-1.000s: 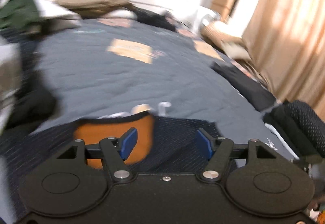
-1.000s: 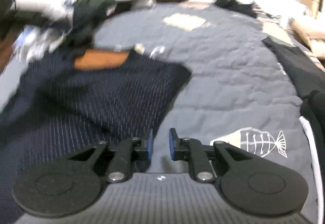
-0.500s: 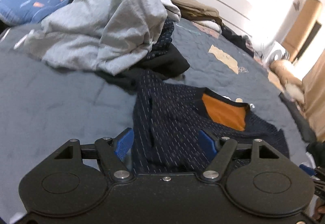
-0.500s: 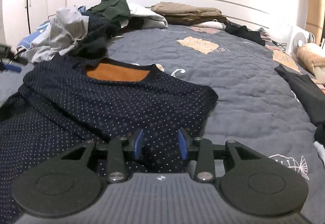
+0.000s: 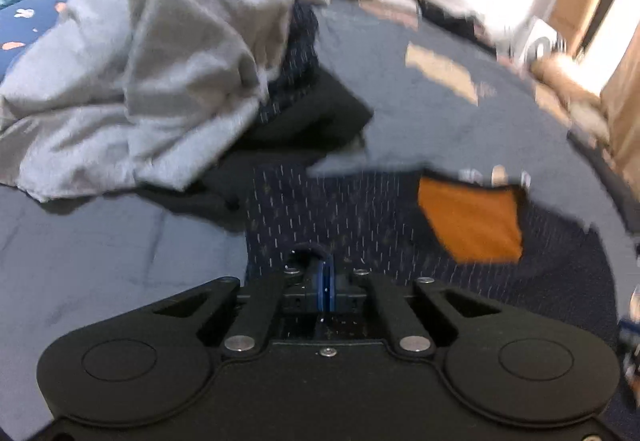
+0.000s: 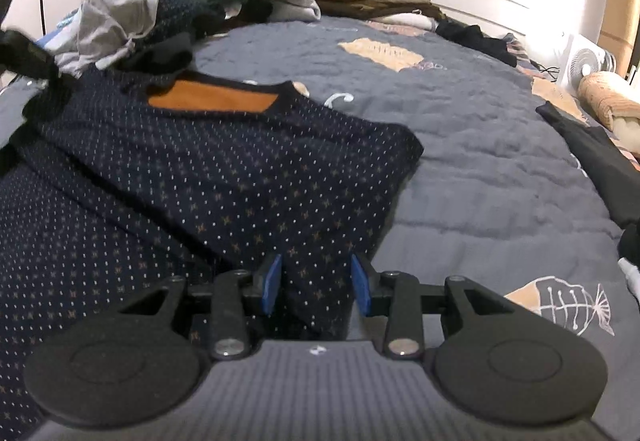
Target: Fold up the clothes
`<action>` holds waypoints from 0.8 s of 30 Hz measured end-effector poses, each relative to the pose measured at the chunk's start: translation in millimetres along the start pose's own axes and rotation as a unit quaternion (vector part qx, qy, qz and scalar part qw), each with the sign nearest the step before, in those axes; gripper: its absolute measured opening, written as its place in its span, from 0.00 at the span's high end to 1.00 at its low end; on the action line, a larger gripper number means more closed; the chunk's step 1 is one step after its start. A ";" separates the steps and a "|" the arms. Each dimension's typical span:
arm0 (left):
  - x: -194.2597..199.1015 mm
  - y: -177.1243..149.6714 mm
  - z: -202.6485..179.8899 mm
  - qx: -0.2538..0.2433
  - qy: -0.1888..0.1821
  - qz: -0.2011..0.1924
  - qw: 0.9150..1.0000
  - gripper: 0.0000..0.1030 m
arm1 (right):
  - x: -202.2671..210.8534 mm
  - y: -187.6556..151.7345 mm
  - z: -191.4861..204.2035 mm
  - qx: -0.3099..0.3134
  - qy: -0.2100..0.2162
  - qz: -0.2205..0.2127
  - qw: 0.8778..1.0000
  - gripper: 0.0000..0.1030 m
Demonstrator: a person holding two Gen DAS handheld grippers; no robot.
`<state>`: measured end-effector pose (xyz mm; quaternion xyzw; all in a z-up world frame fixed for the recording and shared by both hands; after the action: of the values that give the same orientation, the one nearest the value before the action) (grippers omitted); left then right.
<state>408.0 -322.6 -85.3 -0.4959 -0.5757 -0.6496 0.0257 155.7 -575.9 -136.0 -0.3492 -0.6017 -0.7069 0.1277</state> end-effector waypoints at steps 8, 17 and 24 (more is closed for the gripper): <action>-7.9 7.1 11.2 0.016 0.045 0.005 0.999 0.93 | -1.3 -4.8 2.3 0.002 0.004 0.004 1.000 0.63; 32.8 -18.2 13.1 0.044 0.014 -0.036 0.998 0.36 | -2.0 -4.8 -2.0 -0.009 0.007 0.012 1.000 0.62; 12.1 -45.6 -0.1 0.029 0.019 0.025 0.999 0.89 | -2.8 -4.8 -1.8 -0.008 0.003 0.015 1.000 0.61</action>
<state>374.3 -300.9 -110.1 -0.4969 -0.5812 -0.6410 0.0671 154.3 -577.1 -141.5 -0.3572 -0.5906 -0.7104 0.1376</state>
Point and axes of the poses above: each gripper's, at about its wrist camera, not at the fingertips, and x roughly against the way its jaws point, z to its left, y to its top, the point moved 6 cm from there along -x, roughly the way its jaws point, and after that the axes turned 8 degrees about -x, right-handed, at the moved point
